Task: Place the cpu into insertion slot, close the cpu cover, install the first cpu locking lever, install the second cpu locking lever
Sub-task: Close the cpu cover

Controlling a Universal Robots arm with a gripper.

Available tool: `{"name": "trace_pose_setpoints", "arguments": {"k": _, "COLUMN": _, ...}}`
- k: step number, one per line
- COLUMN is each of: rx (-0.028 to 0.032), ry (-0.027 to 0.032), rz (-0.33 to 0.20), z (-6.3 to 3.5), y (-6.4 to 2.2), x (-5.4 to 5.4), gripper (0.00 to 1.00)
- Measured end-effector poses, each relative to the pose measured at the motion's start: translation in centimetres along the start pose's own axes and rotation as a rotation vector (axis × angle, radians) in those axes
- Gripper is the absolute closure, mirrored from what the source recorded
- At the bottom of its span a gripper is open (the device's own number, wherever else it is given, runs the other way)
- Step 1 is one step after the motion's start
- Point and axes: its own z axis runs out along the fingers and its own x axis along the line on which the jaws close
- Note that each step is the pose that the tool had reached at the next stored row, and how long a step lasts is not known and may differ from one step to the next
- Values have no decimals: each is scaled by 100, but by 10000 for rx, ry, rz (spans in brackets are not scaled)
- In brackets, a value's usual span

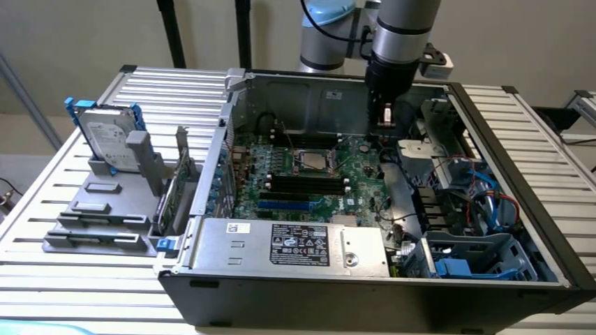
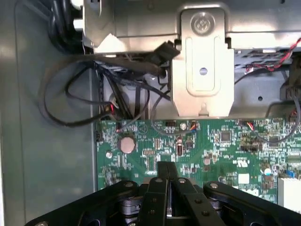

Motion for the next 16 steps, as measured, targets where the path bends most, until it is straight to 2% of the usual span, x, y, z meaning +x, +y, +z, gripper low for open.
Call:
{"name": "trace_pose_setpoints", "arguments": {"k": 1, "rx": 60, "ry": -1, "rz": 2, "z": 10, "y": 8, "x": 0, "gripper": 89}}
{"name": "trace_pose_setpoints", "arguments": {"k": 5, "rx": 461, "ry": -22, "rz": -17, "z": 31, "y": 10, "x": -1, "gripper": 89}}
{"name": "trace_pose_setpoints", "arguments": {"k": 7, "rx": 599, "ry": -29, "rz": -40, "z": 48, "y": 10, "x": -4, "gripper": 89}}
{"name": "trace_pose_setpoints", "arguments": {"k": 11, "rx": 821, "ry": -38, "rz": -95, "z": 89, "y": 10, "x": -15, "gripper": 89}}
{"name": "trace_pose_setpoints", "arguments": {"k": 14, "rx": 1054, "ry": -49, "rz": -128, "z": 103, "y": 9, "x": -25, "gripper": 89}}
{"name": "trace_pose_setpoints", "arguments": {"k": 15, "rx": 1145, "ry": -52, "rz": -134, "z": 104, "y": 9, "x": -26, "gripper": 89}}
{"name": "trace_pose_setpoints", "arguments": {"k": 16, "rx": 1264, "ry": -56, "rz": -135, "z": 105, "y": 9, "x": -26, "gripper": 89}}
